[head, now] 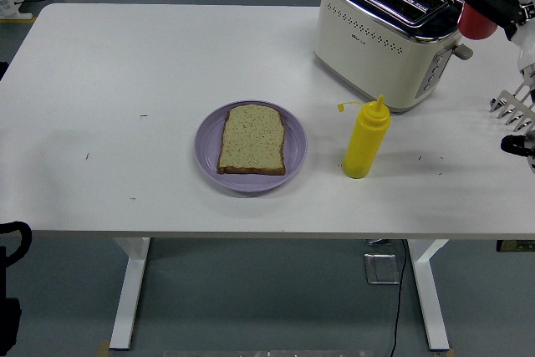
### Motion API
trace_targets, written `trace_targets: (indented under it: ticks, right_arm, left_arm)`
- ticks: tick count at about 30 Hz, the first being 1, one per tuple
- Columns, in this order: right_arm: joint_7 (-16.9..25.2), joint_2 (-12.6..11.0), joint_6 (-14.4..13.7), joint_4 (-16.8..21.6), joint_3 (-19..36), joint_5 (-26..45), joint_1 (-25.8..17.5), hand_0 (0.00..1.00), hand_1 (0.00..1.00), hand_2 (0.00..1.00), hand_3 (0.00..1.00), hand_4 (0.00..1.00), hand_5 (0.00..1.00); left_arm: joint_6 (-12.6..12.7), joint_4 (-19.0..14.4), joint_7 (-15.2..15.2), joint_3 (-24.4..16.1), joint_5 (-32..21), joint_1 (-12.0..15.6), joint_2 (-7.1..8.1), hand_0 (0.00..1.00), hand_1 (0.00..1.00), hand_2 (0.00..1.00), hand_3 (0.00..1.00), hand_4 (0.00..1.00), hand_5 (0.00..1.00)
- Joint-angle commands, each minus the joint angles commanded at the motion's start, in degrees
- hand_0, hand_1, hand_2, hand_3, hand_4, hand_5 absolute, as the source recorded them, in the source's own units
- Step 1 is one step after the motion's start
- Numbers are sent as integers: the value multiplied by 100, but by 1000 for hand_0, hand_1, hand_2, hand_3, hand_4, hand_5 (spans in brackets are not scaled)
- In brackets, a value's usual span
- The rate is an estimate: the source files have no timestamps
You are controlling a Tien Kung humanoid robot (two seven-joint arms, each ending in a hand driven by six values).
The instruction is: Pick up the cup,pour liquid into bread,place the cup on the desk
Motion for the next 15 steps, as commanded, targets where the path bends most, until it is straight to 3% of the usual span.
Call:
trace_targets:
  ticks: [5, 15]
  right_arm:
    - [278, 20, -95, -102, 83, 984, -472, 23, 42, 206, 301, 701, 300]
    - [738, 126, -298, -501, -109, 1112, -998, 23, 47, 213, 301, 693, 316]
  left_arm:
    - [8, -1, -3, 6, -3, -3, 0, 786, 734, 735, 690, 587, 998]
    - [17, 8, 0, 45, -12, 0, 0, 787, 736, 736, 691, 587, 998]
